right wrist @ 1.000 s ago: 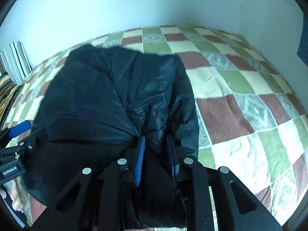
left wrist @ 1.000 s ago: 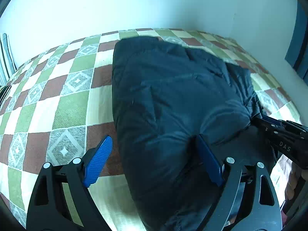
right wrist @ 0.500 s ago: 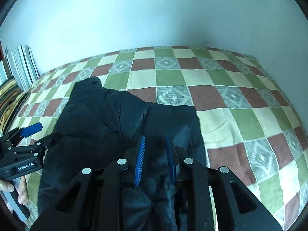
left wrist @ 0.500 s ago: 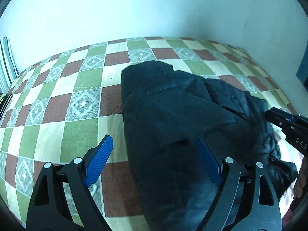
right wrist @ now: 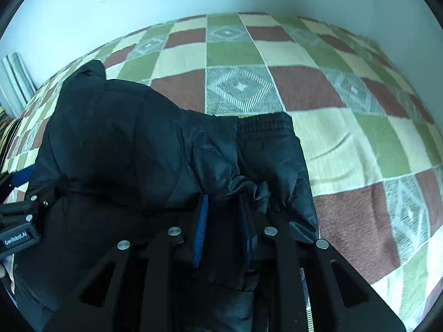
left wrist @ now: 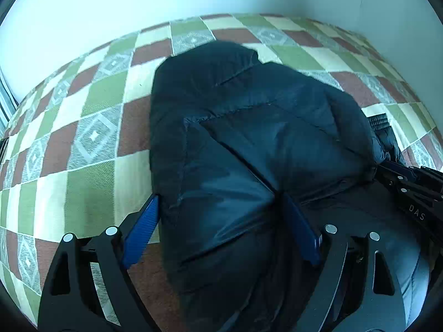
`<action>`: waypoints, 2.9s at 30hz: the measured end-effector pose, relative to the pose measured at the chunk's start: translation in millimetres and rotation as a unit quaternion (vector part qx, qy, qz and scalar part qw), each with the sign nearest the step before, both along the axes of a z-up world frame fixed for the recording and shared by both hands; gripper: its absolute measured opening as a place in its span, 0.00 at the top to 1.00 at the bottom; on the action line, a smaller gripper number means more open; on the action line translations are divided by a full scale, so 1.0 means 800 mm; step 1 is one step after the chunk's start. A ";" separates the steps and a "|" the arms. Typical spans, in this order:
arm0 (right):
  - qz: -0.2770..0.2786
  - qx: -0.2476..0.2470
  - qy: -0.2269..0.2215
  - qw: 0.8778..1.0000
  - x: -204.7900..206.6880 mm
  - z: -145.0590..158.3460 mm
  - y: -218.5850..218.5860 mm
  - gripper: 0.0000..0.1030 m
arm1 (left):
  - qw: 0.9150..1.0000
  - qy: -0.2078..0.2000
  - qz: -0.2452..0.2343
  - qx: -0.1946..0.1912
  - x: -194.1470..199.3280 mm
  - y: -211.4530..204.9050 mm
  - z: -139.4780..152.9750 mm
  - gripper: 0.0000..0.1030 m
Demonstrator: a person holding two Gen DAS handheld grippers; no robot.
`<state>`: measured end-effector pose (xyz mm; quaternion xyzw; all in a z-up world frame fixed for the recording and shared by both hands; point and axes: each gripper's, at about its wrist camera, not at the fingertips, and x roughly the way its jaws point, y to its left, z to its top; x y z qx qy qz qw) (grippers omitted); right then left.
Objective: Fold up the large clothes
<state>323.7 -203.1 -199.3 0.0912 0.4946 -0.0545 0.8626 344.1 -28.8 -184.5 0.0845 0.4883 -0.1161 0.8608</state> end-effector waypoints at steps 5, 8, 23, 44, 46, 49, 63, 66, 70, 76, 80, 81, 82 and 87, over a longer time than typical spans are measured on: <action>-0.010 0.020 -0.005 1.000 0.002 -0.018 -0.006 0.80 | 1.000 -0.002 0.003 0.016 0.003 -0.009 -0.015 0.14; -0.016 0.022 -0.010 1.000 0.001 -0.020 -0.007 0.81 | 1.000 0.002 0.006 0.013 0.004 -0.009 -0.021 0.14; -0.037 0.018 -0.088 0.995 -0.072 0.060 -0.009 0.56 | 0.994 -0.061 0.036 -0.078 -0.080 0.044 0.060 0.14; -0.010 0.048 -0.046 0.998 -0.139 -0.010 0.006 0.49 | 0.997 -0.021 0.020 -0.078 -0.142 0.019 -0.005 0.11; -0.012 0.040 -0.048 0.998 -0.139 -0.012 0.009 0.49 | 0.997 -0.025 0.019 -0.070 -0.143 0.017 -0.008 0.11; -0.014 0.034 -0.049 0.998 -0.141 -0.014 0.013 0.49 | 0.998 -0.029 0.018 -0.062 -0.142 0.013 -0.010 0.11; -0.024 0.021 -0.054 0.998 -0.139 -0.017 0.016 0.49 | 0.997 -0.033 0.017 -0.065 -0.142 0.013 -0.017 0.11; -0.026 0.021 -0.055 0.998 -0.140 -0.017 0.016 0.49 | 0.997 -0.034 0.017 -0.065 -0.143 0.013 -0.017 0.11; -0.029 0.018 -0.054 0.998 -0.140 -0.012 0.018 0.49 | 0.997 -0.031 0.017 -0.064 -0.142 0.014 -0.015 0.11; -0.036 0.024 -0.070 0.997 -0.149 -0.002 0.015 0.45 | 0.996 -0.032 0.023 -0.078 -0.140 0.021 -0.004 0.11; -0.040 0.016 -0.074 0.996 -0.152 0.007 0.017 0.41 | 0.996 -0.037 0.028 -0.081 -0.141 0.025 0.002 0.07; -0.041 0.015 -0.075 0.996 -0.153 0.008 0.016 0.40 | 0.995 -0.036 0.030 -0.083 -0.140 0.026 0.004 0.07; -0.042 0.016 -0.075 0.996 -0.153 0.009 0.015 0.39 | 0.995 -0.035 0.034 -0.086 -0.139 0.027 0.005 0.05; -0.046 0.017 -0.081 0.995 -0.164 0.018 0.011 0.32 | 0.993 -0.038 0.049 -0.097 -0.144 0.032 0.012 0.02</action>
